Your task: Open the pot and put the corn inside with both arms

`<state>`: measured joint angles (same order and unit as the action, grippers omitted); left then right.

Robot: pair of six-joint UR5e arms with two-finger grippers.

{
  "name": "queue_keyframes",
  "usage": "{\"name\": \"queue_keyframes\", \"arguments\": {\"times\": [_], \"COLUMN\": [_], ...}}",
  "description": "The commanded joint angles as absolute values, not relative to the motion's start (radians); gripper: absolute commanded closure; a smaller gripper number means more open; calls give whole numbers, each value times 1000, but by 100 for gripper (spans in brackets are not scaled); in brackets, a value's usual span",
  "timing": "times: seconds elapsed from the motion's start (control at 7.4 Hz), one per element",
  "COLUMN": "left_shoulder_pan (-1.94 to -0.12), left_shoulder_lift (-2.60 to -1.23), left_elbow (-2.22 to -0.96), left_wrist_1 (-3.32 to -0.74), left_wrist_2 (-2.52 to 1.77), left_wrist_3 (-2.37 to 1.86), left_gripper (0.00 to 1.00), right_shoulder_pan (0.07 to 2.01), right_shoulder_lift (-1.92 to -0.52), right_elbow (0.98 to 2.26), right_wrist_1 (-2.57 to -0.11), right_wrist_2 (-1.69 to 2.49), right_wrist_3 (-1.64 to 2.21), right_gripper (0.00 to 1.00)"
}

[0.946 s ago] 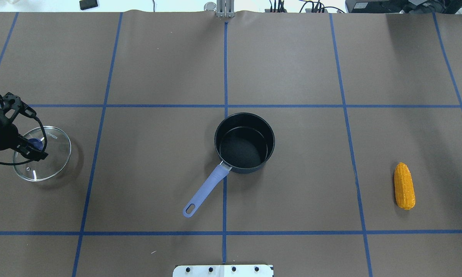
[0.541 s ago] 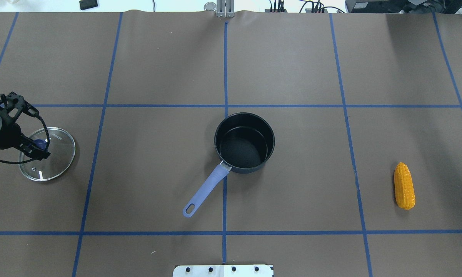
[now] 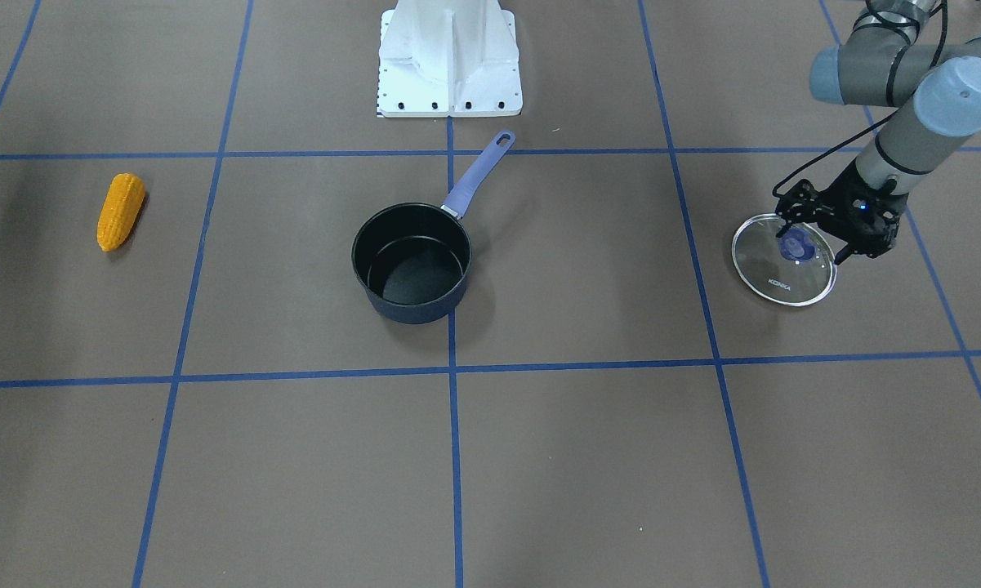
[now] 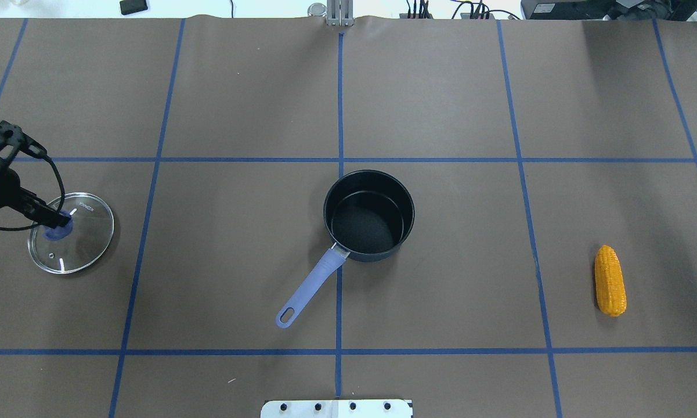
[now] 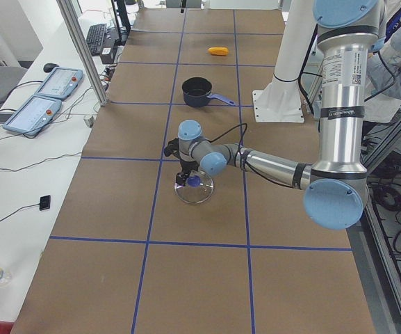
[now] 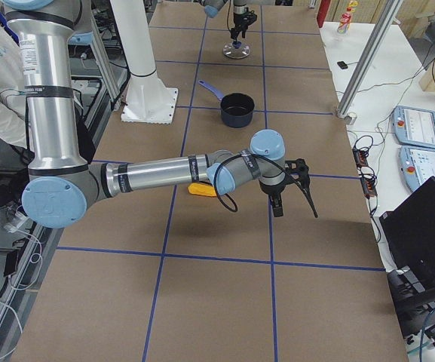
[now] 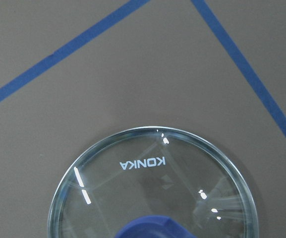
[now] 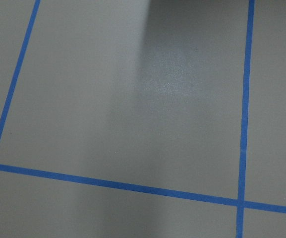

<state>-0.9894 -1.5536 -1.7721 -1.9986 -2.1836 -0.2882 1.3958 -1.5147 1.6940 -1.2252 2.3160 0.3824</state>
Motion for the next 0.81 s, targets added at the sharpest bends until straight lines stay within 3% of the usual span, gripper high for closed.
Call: {"name": "queue_keyframes", "arguments": {"times": [0.0, 0.41, 0.68], "left_shoulder_pan": [-1223, -1467, -1575], "left_shoulder_lift": [-1589, -1615, -1622], "left_elbow": [-1782, -1758, -1712], "left_wrist_1": [-1837, -1526, -1497], "left_wrist_2": [-2258, -2260, -2295], "left_wrist_3": [-193, 150, 207], "left_gripper": [1, 1, 1], "right_shoulder_pan": [1330, 1202, 1078], "right_shoulder_lift": [-1523, -1636, -1724], "right_elbow": [1747, 1935, 2044], "right_wrist_1": [-1215, -1216, -1216], "right_wrist_2": [2309, 2257, 2159], "right_wrist_3": [498, 644, 756], "right_gripper": [0, 0, 0]}}
